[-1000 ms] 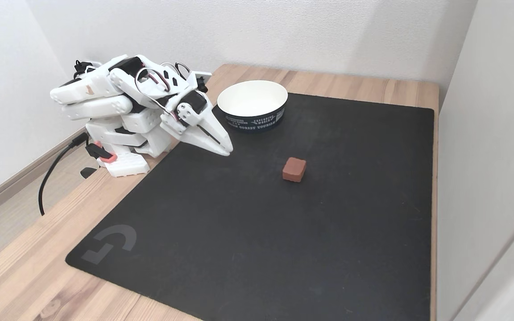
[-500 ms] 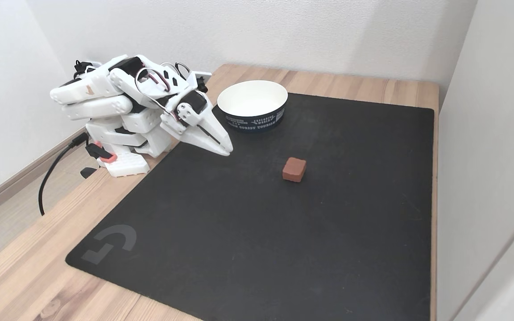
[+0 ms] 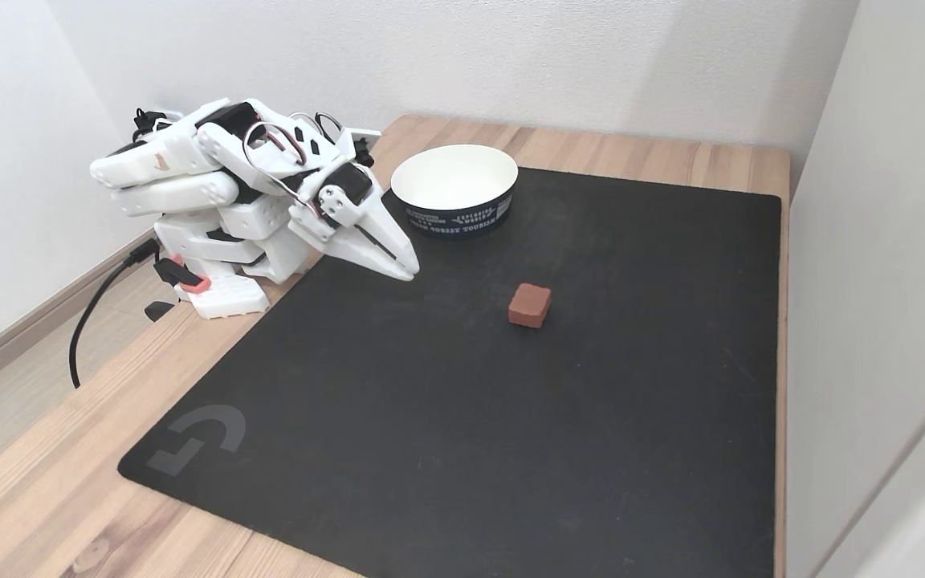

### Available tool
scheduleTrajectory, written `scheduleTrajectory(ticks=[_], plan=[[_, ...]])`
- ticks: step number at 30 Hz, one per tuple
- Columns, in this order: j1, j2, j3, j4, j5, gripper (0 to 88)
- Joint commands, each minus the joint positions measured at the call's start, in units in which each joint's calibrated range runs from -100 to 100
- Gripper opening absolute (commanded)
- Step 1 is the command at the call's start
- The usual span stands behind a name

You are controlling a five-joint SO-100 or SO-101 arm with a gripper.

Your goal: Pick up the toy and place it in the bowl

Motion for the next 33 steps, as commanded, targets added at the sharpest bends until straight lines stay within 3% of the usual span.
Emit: scheduleTrajectory(ticks=[1,33], plan=[[0.58,-0.67,-0.02,0.12,0.13,2.5],[0.33,-0.67,-0.02,0.04,-0.18,2.5]])
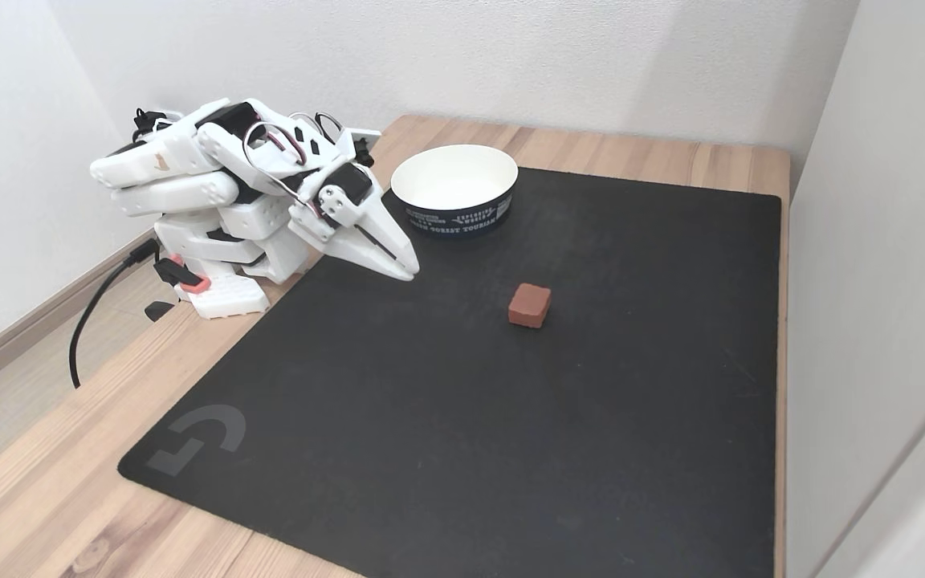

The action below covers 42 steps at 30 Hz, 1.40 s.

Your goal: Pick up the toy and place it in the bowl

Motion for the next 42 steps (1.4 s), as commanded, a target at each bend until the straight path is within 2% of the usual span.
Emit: scheduleTrajectory(ticks=[1,15,19,25,30,38,42], plan=[[0.24,-0.67,-0.02,0.04,-0.18,2.5],[-0.51,4.50,-8.22,2.66,0.23,2.3],[-2.18,18.76,-17.06,1.65,0.23,2.3],[-2.60,40.10,-29.40,-7.92,0.29,2.3],[-2.60,56.03,-44.00,-7.92,0.08,2.3],[-2.60,77.53,-67.08,0.21,-0.50,2.3],[-2.60,84.95,-79.70,7.24,-4.31,2.3]])
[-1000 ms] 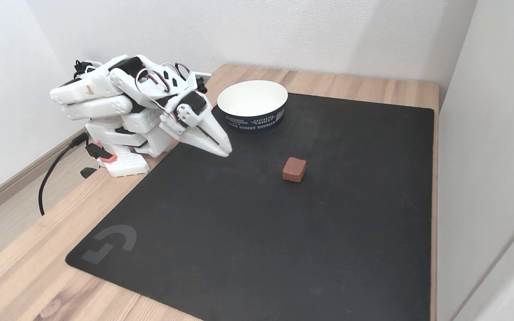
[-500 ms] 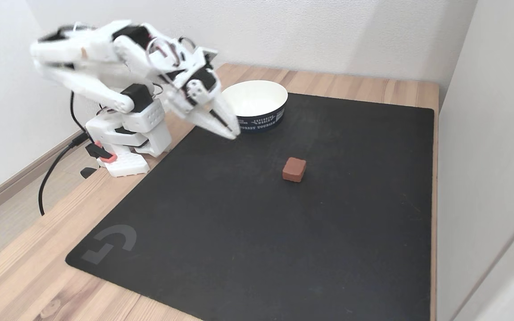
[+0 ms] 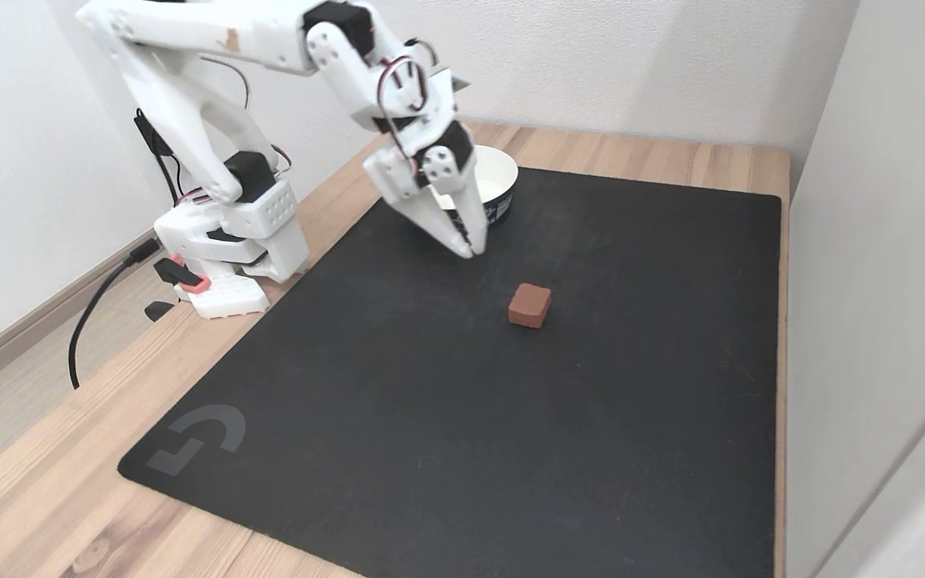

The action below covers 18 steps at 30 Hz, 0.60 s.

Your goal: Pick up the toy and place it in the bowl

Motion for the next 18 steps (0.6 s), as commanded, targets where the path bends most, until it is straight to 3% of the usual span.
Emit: scheduleTrajectory(ticks=[1,18], plan=[[-0.27,6.69,-14.86,7.24,-3.23,2.3],[-1.36,31.61,-37.30,13.59,-5.27,2.3]])
